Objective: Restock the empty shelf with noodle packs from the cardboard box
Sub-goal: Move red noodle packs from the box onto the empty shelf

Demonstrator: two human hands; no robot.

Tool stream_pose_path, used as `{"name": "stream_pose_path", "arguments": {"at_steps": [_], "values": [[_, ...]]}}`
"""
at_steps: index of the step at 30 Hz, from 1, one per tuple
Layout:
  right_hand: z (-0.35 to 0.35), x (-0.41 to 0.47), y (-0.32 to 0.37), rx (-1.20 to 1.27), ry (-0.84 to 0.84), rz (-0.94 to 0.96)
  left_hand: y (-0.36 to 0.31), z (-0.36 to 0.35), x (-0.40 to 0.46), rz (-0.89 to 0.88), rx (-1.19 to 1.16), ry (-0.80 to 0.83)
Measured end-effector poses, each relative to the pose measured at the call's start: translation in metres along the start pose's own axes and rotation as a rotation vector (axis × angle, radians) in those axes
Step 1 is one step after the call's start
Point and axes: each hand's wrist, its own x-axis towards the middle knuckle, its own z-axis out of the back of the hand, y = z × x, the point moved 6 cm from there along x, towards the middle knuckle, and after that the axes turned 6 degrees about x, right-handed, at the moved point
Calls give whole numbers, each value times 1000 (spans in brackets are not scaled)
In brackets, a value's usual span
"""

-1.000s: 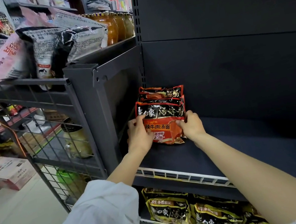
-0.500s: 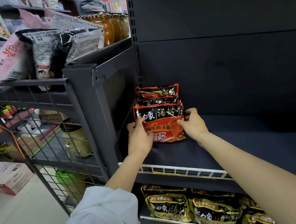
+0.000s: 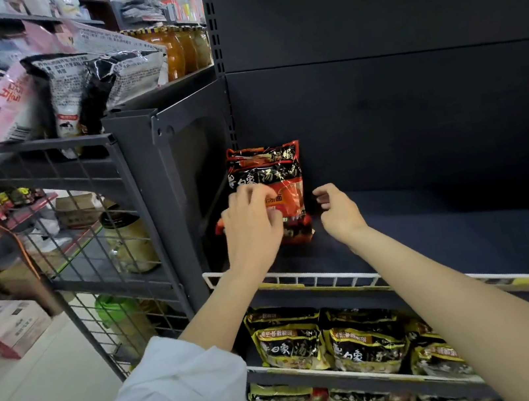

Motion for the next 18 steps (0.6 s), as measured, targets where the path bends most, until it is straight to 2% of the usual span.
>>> {"name": "stream_pose_path", "arguments": {"at_steps": [4,11,14,18], "values": [[33,-16,3,-6,-63,51,-45,-9,2,-120,-39,130],[140,-74,-27,-52,-125,76,-153,-56,-20,-83,-63,547],[210,-118,-55,-98,-178,54,-223,-73,-48,-93,-126,625],[319,-203,-102,-148,-337,34,-335,-90,-107,-73,-351,666]]}}
